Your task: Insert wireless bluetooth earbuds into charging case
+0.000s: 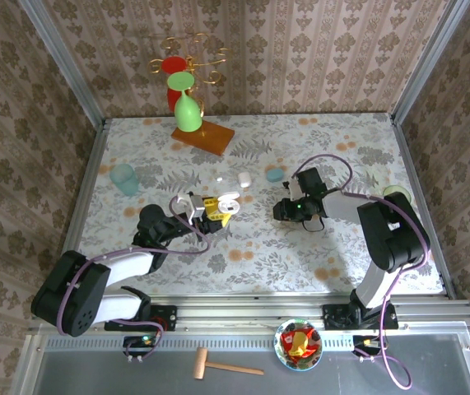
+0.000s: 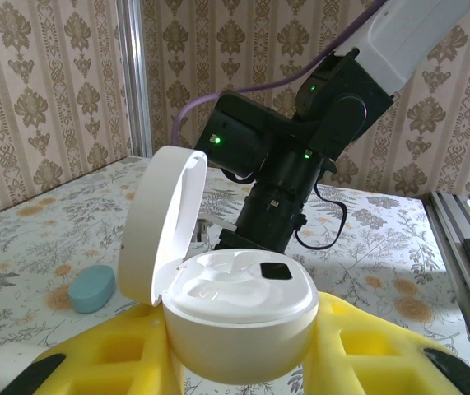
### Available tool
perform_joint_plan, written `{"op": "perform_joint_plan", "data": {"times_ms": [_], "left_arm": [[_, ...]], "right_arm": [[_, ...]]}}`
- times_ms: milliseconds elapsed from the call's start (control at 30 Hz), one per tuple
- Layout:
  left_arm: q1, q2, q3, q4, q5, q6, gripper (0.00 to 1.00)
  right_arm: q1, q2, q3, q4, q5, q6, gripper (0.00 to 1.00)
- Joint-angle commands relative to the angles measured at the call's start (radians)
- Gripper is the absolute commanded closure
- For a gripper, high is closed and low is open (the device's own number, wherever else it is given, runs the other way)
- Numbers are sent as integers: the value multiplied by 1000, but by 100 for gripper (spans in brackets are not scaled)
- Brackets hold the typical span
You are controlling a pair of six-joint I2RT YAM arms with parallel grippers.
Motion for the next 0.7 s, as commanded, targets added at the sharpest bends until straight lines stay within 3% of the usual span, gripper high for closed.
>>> {"op": "perform_joint_plan", "data": {"times_ms": [0, 333, 467, 667], "left_arm": [[-7, -16, 28, 22, 15, 8, 74], [-9, -18, 28, 21, 16, 9, 74], [-9, -20, 29, 21, 16, 10, 74], [-9, -18, 36, 15, 19, 11, 74]], "right_arm": [[2, -14, -19, 8, -34, -11, 71], [2, 38, -2, 8, -24, -10, 83], [2, 39, 0, 12, -38, -13, 76], [2, 46, 3, 7, -51, -29, 80]]}}
